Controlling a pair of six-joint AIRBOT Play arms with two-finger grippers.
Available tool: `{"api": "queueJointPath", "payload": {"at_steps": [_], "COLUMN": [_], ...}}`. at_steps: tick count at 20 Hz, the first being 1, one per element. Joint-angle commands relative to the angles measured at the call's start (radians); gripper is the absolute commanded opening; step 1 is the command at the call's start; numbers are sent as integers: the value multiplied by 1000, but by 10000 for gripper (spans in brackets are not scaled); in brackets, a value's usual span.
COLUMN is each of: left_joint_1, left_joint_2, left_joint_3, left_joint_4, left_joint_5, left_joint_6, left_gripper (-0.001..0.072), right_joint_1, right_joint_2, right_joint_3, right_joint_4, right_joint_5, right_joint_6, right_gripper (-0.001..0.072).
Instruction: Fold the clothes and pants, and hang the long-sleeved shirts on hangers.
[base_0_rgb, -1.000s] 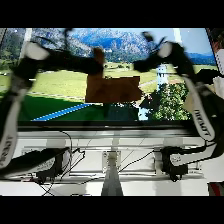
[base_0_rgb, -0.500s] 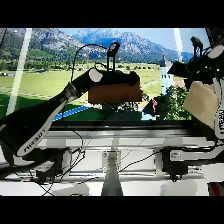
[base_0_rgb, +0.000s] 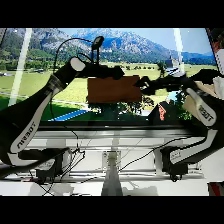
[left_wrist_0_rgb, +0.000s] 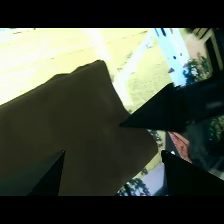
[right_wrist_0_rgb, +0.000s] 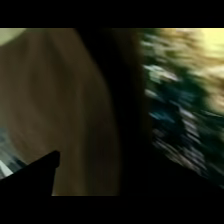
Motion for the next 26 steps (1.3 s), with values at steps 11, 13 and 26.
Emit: {"api": "queueJointPath", "payload": {"at_steps": [11,13,26], "left_joint_1": [400,466,550], "left_joint_2": [284,342,383], "left_joint_3": [1,1,1], "left_joint_4": [433,432,429], "left_joint_5": [-405,-405,-404], "left_joint_6": [67,67,67], "left_gripper": [322,323,322], "right_joint_1": [28,-62,-913], "right_joint_2": [192,319,816], "right_joint_3": [387,424,476], "right_joint_4": [-421,-548,-1102], "right_joint_5": [-53,-14,476], "right_joint_6": [185,267,636], "right_gripper": [11,11,11]}}
